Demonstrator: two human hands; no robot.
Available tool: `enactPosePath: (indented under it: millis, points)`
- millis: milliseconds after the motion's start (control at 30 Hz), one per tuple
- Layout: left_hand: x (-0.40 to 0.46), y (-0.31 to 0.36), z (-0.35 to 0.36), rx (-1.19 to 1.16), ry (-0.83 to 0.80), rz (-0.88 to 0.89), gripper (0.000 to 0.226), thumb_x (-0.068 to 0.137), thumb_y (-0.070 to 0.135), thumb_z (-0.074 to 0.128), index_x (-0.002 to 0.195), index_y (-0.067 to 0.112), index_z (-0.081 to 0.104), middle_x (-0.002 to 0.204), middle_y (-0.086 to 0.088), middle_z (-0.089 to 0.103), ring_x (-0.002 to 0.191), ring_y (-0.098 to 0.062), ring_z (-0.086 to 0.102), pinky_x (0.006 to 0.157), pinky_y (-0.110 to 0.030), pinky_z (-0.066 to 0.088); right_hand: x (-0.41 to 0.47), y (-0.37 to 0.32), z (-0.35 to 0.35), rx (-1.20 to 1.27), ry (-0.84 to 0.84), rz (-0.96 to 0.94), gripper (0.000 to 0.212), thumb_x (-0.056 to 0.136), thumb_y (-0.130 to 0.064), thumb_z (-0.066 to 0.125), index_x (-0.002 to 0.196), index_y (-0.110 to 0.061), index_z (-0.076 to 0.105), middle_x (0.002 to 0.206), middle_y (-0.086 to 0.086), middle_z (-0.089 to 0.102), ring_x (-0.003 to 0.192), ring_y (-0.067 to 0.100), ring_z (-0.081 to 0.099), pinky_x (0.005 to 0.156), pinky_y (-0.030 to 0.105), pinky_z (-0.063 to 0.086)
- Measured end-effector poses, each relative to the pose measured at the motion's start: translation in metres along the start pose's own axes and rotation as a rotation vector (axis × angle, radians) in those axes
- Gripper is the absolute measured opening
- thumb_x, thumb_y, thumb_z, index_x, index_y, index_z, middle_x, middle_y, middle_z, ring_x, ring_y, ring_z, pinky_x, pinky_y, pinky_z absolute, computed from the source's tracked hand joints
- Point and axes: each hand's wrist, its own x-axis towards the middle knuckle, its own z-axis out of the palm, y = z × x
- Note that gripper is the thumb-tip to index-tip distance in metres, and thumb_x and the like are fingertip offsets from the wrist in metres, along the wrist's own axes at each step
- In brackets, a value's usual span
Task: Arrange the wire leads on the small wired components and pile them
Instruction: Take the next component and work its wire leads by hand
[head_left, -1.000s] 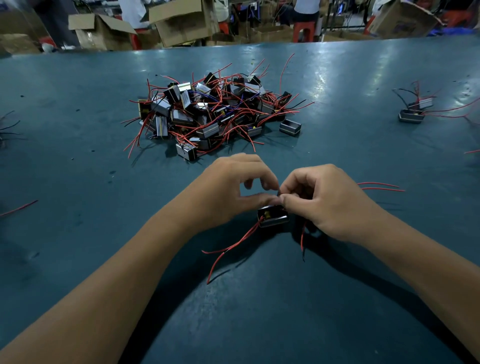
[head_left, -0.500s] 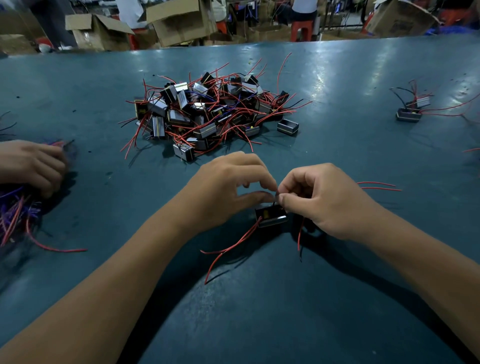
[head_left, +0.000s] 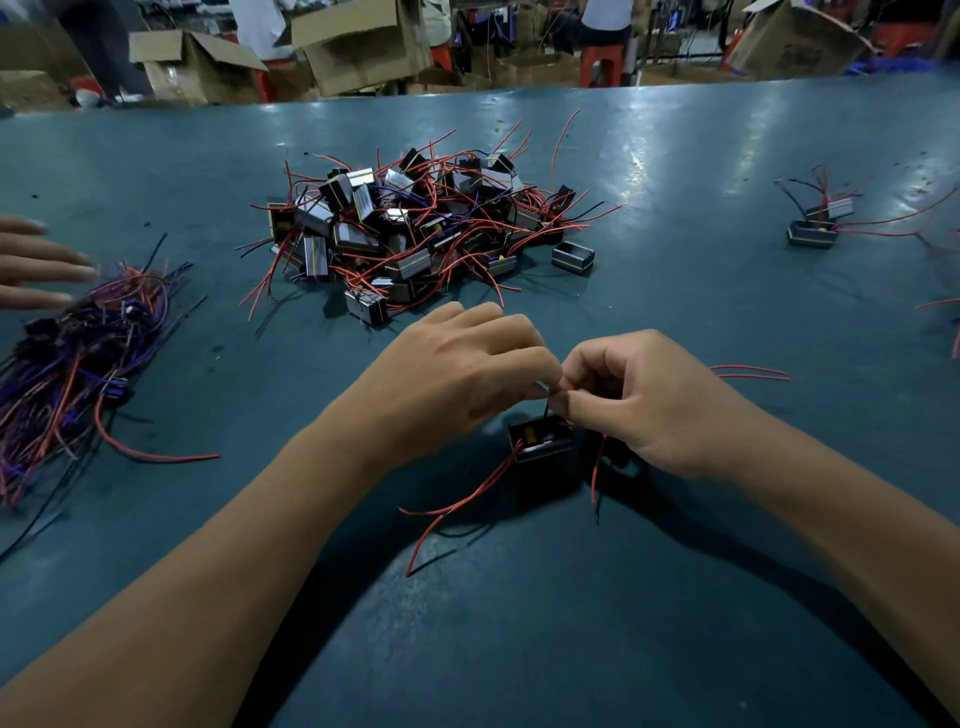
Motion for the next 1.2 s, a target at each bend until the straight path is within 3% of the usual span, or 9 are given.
enactPosePath:
  millis: [333,467,600,767,1067,1200]
  points:
    - [0.000,0.000,0.004,0.094,-0.005,0.048,0.010,0.097,0.013,0.064,0.101,0.017,0.072,0.102,-0.002,0.068,0.081,-0.028,0.059,0.065,-0.040,0.046,0.001,0.001,-0.003,0.030,-0.032,0.003,0.015,0.088,-0.019,0.070,0.074,-0.019,0.066,0.062,-0.004,0.059,0.058,0.012,0.049,0.059,0.042,0.044]
    - [0.001,0.002,0.008,0.131,-0.017,0.061,0.014,0.099,0.015,0.054,0.101,0.014,0.068,0.101,-0.003,0.067,0.081,-0.027,0.058,0.065,-0.039,0.045,0.002,0.000,-0.003,0.026,-0.029,-0.007,0.018,0.088,-0.013,0.070,0.072,-0.019,0.064,0.060,-0.006,0.056,0.057,0.010,0.046,0.057,0.035,0.040]
    - [0.000,0.003,0.011,0.076,-0.037,0.021,0.007,0.095,0.012,0.063,0.102,0.012,0.064,0.105,-0.004,0.064,0.083,-0.027,0.056,0.069,-0.043,0.050,0.000,0.000,-0.003,0.014,-0.028,-0.014,0.017,0.088,-0.012,0.070,0.072,-0.016,0.064,0.060,-0.007,0.055,0.056,0.007,0.044,0.056,0.028,0.038]
    - [0.001,0.001,0.009,0.028,-0.042,0.027,0.009,0.099,0.017,0.056,0.106,0.016,0.059,0.109,-0.003,0.061,0.086,-0.025,0.053,0.070,-0.044,0.049,0.000,0.000,-0.002,0.023,-0.043,-0.013,0.015,0.087,-0.013,0.069,0.074,-0.014,0.064,0.062,-0.001,0.055,0.058,0.011,0.044,0.057,0.039,0.040]
    - [0.001,0.003,0.010,0.093,-0.018,0.041,0.024,0.091,0.006,0.069,0.106,0.019,0.056,0.107,-0.002,0.063,0.085,-0.024,0.054,0.068,-0.038,0.047,0.000,-0.001,-0.004,0.027,-0.045,-0.006,0.018,0.088,-0.014,0.070,0.072,-0.018,0.063,0.060,-0.007,0.055,0.056,0.009,0.045,0.057,0.033,0.039]
    - [0.002,0.006,0.008,0.126,-0.049,0.024,0.015,0.091,0.004,0.065,0.103,0.014,0.062,0.105,-0.003,0.064,0.084,-0.026,0.056,0.067,-0.038,0.046,0.001,-0.002,-0.003,0.049,-0.030,-0.001,0.019,0.088,-0.013,0.069,0.072,-0.019,0.063,0.061,-0.008,0.055,0.058,0.010,0.046,0.059,0.034,0.039]
